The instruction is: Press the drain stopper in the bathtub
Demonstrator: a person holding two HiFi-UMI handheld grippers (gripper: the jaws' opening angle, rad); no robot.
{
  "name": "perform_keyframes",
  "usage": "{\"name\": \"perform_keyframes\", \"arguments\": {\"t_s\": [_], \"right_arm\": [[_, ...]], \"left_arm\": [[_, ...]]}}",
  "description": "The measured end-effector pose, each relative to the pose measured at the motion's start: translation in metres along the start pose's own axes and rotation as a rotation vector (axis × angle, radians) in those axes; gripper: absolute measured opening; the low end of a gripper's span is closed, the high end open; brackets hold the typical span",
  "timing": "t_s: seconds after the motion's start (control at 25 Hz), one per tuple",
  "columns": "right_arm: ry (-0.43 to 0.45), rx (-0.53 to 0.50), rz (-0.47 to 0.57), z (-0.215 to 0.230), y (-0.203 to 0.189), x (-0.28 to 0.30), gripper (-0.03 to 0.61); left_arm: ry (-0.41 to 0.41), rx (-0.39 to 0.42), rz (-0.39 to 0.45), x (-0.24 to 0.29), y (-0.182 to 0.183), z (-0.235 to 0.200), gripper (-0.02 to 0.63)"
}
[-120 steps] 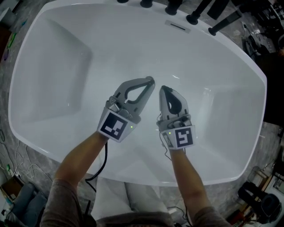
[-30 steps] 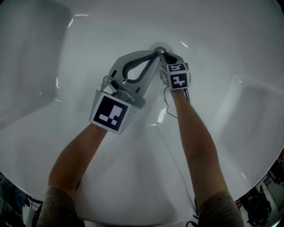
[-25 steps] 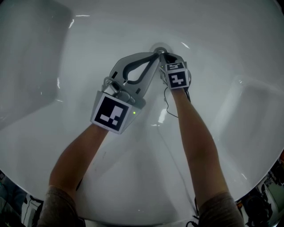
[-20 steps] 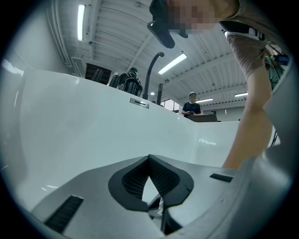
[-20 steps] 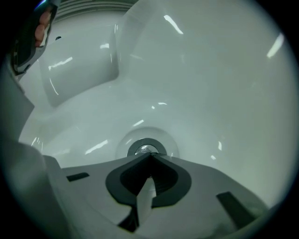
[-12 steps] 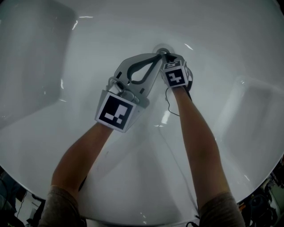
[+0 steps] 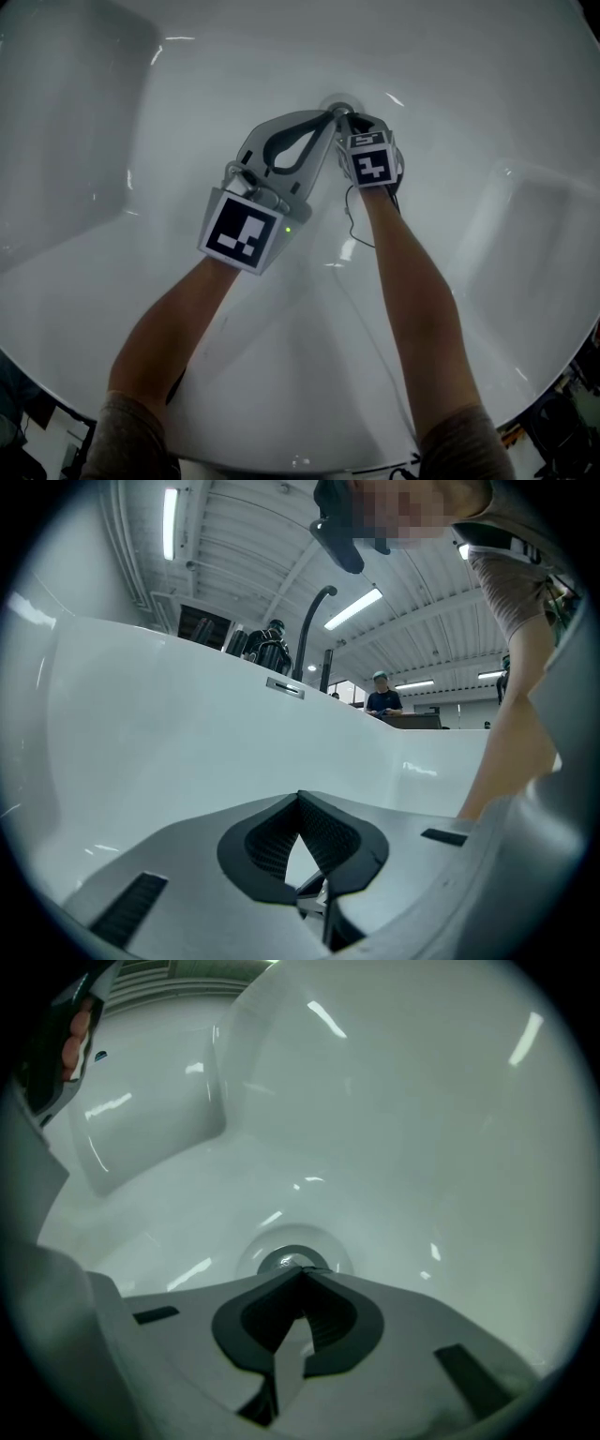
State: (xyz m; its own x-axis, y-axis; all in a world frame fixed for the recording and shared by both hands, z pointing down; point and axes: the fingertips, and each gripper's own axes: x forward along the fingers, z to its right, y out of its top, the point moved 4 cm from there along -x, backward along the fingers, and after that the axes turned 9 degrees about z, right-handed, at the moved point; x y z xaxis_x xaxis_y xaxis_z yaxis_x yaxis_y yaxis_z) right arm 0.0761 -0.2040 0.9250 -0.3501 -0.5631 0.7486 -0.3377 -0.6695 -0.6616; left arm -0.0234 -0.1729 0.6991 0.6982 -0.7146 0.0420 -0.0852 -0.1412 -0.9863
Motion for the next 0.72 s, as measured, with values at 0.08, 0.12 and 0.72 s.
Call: {"name": "perform_keyframes", "arguments": {"t_s": [0.08,0.12,0.72], "right_arm": [[-0.009,-0.014,0.007,-0.002,0.005,-0.007,-0.002],[-0.015,-0.015,0.015,-0.002,0.008,-0.010,-0.002],[-0.048,0.093,0.117,-0.016,0.075,-0.118,-0.002]], "left_arm": [[0.003,0.001,0.005,-0.004,0.006,0.002,0.003],[0.004,0.001,0.009,-0.004,0.008,0.001,0.003],[0.005,0.017,-0.018,-0.020,0.084,0.032,0.003]]}}
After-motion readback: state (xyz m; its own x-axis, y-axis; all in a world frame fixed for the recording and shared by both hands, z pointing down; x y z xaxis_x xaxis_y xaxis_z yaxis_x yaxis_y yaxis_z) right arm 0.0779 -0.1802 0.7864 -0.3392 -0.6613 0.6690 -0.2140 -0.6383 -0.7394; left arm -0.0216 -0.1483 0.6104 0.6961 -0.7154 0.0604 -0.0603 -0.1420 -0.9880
